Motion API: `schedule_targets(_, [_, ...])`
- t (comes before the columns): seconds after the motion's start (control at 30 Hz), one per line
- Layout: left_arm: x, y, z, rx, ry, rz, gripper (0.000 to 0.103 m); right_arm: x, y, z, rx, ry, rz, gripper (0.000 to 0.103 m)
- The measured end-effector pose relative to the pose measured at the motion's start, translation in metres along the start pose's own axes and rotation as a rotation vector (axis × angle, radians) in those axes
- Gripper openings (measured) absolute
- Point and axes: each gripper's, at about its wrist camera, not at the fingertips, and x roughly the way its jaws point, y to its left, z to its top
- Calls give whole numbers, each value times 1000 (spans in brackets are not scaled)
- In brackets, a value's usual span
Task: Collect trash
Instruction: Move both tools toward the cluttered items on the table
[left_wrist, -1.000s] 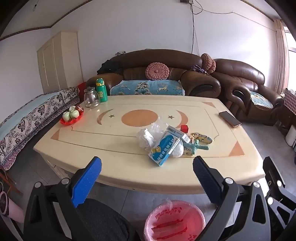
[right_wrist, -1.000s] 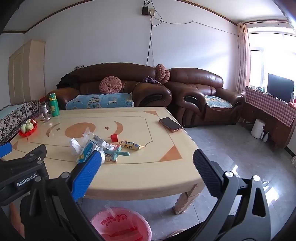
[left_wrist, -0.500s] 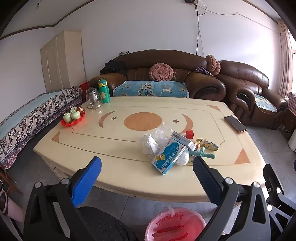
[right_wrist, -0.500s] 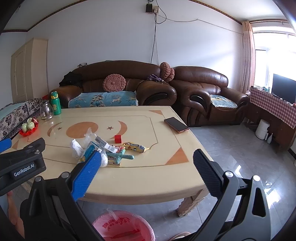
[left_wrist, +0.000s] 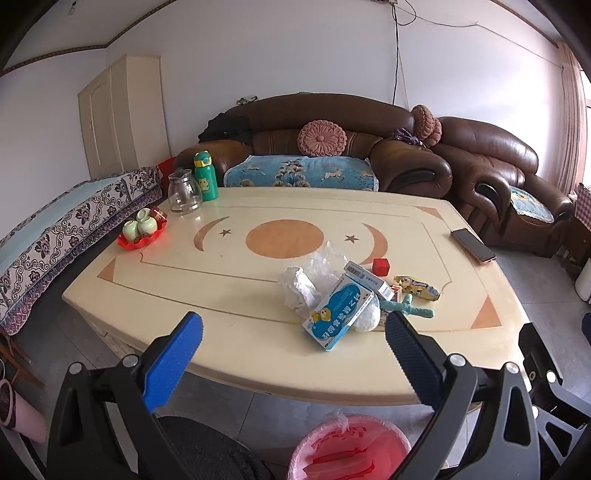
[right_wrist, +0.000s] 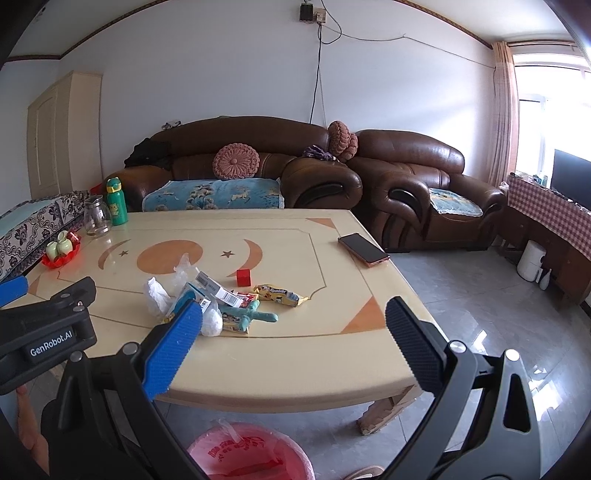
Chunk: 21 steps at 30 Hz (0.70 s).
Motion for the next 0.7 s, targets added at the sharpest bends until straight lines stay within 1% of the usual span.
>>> schedule_targets(0.27, [9, -3, 4, 18, 2, 7, 97, 14, 4, 6, -12, 6, 17, 97])
schedule_targets(0.7, [36, -13, 11, 44, 26, 27, 97, 37, 2, 13, -20, 8, 24, 97])
